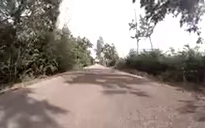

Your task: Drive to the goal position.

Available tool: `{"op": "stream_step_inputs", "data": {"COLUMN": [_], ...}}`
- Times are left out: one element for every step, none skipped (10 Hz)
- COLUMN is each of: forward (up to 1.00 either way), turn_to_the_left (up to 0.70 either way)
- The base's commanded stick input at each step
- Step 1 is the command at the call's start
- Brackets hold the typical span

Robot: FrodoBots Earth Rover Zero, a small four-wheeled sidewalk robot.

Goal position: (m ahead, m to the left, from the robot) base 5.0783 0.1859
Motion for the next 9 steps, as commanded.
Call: {"op": "stream_step_inputs", "data": {"forward": [0.7,0.7,0.7,0.7,0.7,0.7,0.7,0.7,0.7], "turn_to_the_left": [0.0,0.0,0.0,0.0,0.0,0.0,0.0,0.0,0.0]}}
